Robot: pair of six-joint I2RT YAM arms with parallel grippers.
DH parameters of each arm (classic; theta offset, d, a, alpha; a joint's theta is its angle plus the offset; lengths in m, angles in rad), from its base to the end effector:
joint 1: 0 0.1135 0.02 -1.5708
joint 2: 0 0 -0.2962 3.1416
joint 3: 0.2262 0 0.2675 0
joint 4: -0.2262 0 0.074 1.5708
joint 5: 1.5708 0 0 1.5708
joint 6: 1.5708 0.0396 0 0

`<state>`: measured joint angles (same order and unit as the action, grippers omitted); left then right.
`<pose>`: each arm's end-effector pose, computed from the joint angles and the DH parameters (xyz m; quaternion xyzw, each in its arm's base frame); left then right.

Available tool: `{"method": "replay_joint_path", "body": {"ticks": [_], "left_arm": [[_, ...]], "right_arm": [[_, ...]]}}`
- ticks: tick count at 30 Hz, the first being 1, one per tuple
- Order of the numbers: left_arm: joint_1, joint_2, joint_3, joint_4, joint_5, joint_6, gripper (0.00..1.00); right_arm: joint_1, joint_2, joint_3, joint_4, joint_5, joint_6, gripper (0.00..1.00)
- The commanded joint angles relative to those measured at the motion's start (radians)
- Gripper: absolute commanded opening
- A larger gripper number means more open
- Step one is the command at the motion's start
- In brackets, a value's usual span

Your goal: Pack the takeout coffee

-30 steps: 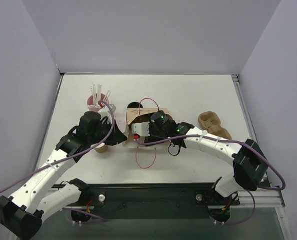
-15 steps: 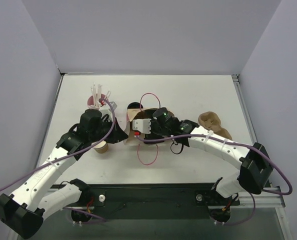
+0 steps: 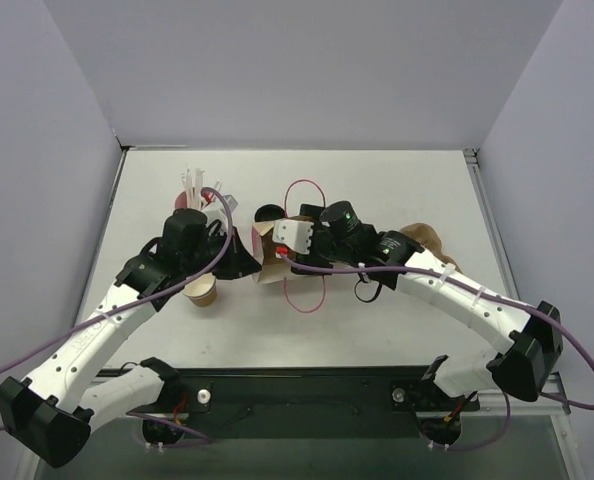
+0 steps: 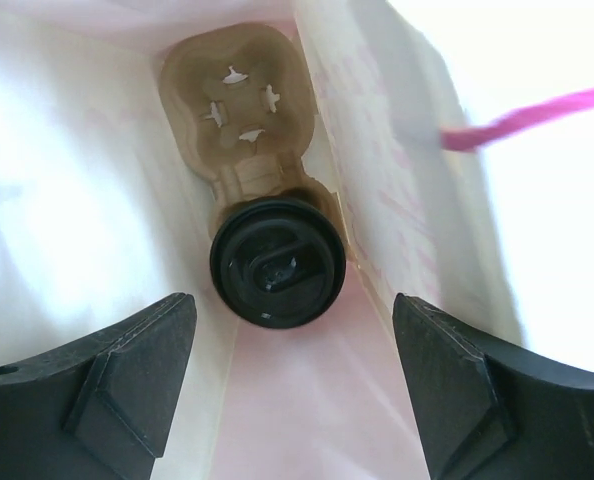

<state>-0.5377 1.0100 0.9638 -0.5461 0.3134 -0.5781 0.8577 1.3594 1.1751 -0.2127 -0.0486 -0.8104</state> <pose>0.1812 -0.1223 0.3499 0.0557 0.8732 -0.3626 0.3209 0.2143 0.2507 0.3704 -0.6256 0.5493 0.0333 0.5530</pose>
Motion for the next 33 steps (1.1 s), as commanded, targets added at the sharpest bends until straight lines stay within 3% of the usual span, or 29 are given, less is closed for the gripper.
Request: {"method": "replay_joint_path", "body": {"ticks": [1, 13, 23, 28, 33], "left_arm": [[-0.004, 0.012, 0.064, 0.023, 0.042, -0.055, 0.0], [-0.002, 0.041, 0.099, -0.006, 0.067, -0.215, 0.0], [-0.001, 0.033, 0.081, -0.04, 0.052, -0.345, 0.0], [0.002, 0.019, 0.088, -0.078, 0.0, -0.356, 0.15], [0.01, 0.044, 0.127, -0.086, -0.037, -0.345, 0.17]], "right_arm": [[-0.009, -0.074, 0.058, -0.083, -0.057, 0.05, 0.8], [-0.025, -0.17, 0.181, -0.106, -0.106, 0.227, 0.8], [-0.077, -0.235, 0.158, -0.051, -0.099, 0.301, 0.81], [-0.103, -0.244, 0.15, -0.027, -0.085, 0.343, 0.81], [-0.112, -0.25, 0.141, -0.011, -0.057, 0.369, 0.8]]}}
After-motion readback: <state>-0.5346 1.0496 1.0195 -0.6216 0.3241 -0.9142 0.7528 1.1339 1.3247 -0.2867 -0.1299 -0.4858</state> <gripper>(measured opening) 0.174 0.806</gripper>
